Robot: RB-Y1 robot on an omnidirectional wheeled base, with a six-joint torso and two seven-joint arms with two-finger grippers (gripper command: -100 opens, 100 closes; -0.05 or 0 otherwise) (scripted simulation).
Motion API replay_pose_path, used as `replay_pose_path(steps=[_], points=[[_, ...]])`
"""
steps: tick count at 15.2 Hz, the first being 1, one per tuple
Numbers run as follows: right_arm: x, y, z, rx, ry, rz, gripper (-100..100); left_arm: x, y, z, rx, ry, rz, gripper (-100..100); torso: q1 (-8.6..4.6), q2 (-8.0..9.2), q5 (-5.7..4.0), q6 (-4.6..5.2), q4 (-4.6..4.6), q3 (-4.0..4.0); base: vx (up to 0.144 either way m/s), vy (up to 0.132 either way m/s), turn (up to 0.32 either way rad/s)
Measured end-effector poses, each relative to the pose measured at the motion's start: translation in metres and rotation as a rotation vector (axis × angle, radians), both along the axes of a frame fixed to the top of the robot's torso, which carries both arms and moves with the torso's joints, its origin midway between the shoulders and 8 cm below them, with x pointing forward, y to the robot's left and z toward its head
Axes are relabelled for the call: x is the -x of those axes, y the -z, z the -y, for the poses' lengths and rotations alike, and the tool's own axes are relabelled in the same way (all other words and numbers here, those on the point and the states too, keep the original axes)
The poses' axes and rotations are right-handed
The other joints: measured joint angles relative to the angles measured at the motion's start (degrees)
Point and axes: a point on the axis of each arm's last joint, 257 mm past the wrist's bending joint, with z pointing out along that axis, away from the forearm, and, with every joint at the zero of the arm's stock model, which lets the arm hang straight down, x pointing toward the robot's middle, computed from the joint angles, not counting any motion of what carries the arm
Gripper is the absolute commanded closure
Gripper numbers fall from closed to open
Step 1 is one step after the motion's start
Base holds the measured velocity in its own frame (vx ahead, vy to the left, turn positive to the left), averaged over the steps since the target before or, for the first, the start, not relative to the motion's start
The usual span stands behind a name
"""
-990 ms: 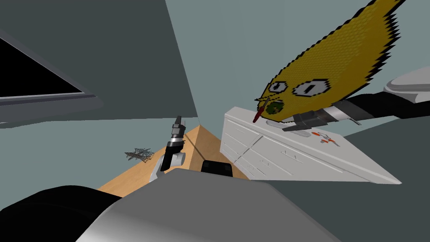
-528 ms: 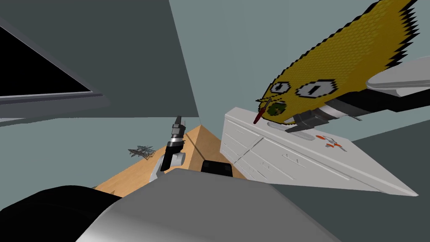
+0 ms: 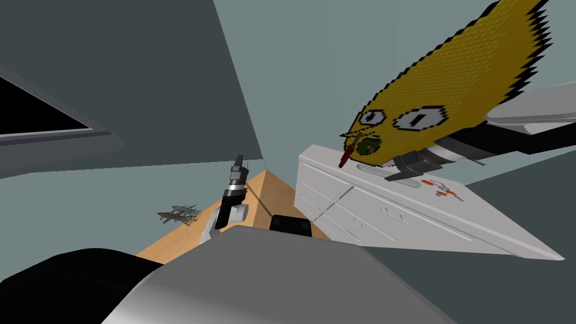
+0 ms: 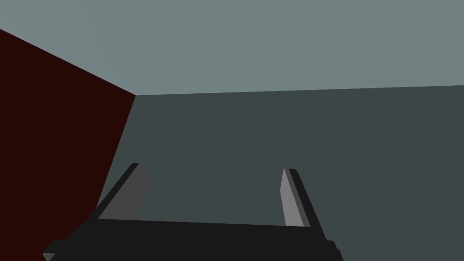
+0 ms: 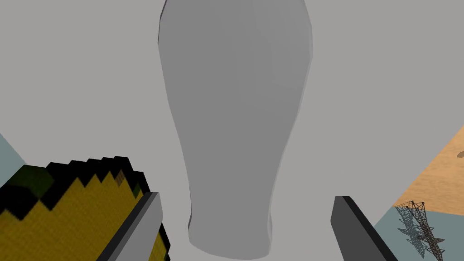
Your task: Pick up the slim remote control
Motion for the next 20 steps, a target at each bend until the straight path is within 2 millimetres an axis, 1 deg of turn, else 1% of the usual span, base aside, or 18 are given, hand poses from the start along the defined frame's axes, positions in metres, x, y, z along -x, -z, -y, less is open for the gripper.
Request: replay_pose_path(steps=[4, 5, 10, 12, 15, 18, 20], points=[[0.005, 0.007, 0.004, 0.002, -0.049, 0.003, -100, 0.0, 0.0, 0.0, 0.0, 0.0, 0.0, 0, 0.14, -0.11, 0.04, -0.01, -0.02, -0.06, 0.109, 0.11, -0.172], [0.005, 0.007, 0.004, 0.003, -0.054, 0.004, 100, 0.0, 0.0, 0.0, 0.0, 0.0, 0.0, 0, 0.05, -0.04, 0.03, -0.06, -0.03, -0.04, 0.03, 0.027, -0.009], [0.004, 0.006, 0.005, 0.005, -0.053, 0.008, 100, 0.0, 0.0, 0.0, 0.0, 0.0, 0.0, 0, -0.27, 0.3, -0.15, -0.11, -0.01, 0.13, -0.005, -0.005, 0.022], [0.004, 0.005, 0.004, 0.004, -0.042, 0.005, 100, 0.0, 0.0, 0.0, 0.0, 0.0, 0.001, 0, -0.48, 0.55, -0.19, -0.28, 0.0, 0.24, -0.119, -0.105, 0.28], [-0.001, 0.0, 0.0, 0.002, -0.01, 0.003, 100, 0.0, 0.0, 0.0, 0.0, 0.0, 0.0, 0, -0.78, 0.75, -0.25, -0.22, 0.08, 0.38, -0.127, -0.128, 0.216], [-0.004, -0.005, -0.003, 0.001, 0.025, 0.0, 100, 0.0, 0.0, 0.0, 0.0, 0.0, 0.0, 0, -0.76, 0.81, -0.26, -0.13, 0.11, 0.42, -0.112, -0.093, 0.149], [-0.006, -0.008, -0.005, 0.0, 0.042, -0.001, 100, 0.0, 0.0, 0.0, 0.0, 0.0, 0.0, 0, -0.65, 0.77, -0.22, -0.08, 0.12, 0.41, -0.074, -0.048, 0.082]])
